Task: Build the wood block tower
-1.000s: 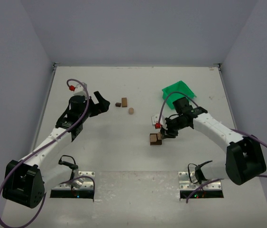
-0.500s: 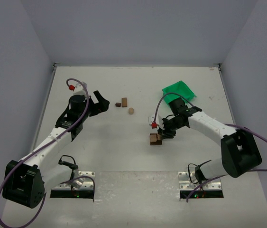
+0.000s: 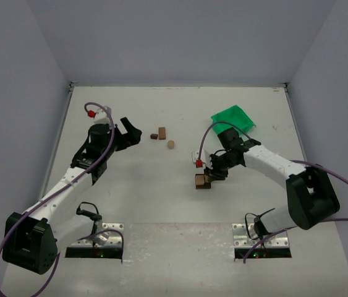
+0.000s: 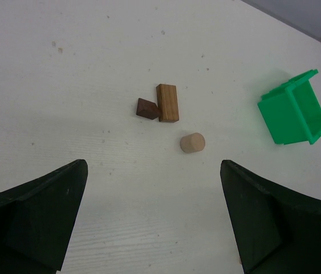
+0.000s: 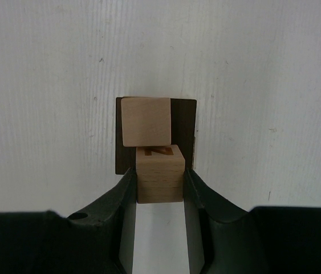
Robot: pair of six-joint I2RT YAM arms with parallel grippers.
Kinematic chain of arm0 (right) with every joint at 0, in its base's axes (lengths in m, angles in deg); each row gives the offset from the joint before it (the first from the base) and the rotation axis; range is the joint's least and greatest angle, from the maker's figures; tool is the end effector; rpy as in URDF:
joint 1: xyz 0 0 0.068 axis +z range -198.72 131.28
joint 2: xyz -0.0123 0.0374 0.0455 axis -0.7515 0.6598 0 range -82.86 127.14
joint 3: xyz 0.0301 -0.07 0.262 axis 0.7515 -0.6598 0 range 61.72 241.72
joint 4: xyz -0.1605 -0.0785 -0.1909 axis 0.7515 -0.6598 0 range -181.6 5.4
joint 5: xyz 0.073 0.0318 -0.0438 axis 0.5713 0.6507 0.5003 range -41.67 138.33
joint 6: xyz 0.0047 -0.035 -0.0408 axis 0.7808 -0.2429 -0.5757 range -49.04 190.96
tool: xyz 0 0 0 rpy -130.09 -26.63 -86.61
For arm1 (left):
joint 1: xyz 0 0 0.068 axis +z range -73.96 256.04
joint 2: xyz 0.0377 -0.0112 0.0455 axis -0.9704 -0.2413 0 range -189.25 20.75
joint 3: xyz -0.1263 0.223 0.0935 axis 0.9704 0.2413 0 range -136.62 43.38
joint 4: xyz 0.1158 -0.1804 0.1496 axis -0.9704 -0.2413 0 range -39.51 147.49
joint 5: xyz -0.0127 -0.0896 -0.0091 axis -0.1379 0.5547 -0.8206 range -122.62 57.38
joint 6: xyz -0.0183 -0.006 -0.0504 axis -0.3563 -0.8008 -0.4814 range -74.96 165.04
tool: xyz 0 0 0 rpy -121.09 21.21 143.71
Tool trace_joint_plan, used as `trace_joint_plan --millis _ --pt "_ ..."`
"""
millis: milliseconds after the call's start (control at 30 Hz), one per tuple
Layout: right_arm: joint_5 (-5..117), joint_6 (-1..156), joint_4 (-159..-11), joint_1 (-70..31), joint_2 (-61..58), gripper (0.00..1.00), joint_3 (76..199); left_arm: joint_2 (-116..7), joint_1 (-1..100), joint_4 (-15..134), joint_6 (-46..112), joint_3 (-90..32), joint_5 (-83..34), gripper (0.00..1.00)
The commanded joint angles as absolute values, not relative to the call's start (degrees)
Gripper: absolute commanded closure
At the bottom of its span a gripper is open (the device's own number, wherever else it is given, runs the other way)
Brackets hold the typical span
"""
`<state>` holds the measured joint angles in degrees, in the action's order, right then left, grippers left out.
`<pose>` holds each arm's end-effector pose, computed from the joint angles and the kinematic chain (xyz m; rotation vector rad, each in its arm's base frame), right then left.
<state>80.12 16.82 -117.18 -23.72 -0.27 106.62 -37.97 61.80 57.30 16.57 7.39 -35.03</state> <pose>0.2202 0.1235 0.1749 -1.7626 1.9300 0.6053 0.2261 -0.0558 0.2570 -0.2752 1.9782 -0.4429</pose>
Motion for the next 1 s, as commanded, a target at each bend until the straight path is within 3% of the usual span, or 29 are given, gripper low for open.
trace_joint_plan --millis 0,967 --pt "80.1 17.1 -116.1 -23.1 0.4 0.81 107.5 -36.5 61.6 58.5 17.5 5.7 -35.3 0.00" --pt "77.7 18.8 -116.2 -21.7 0.3 0.74 107.6 -36.3 61.6 58.4 18.0 5.8 -35.1 0.00"
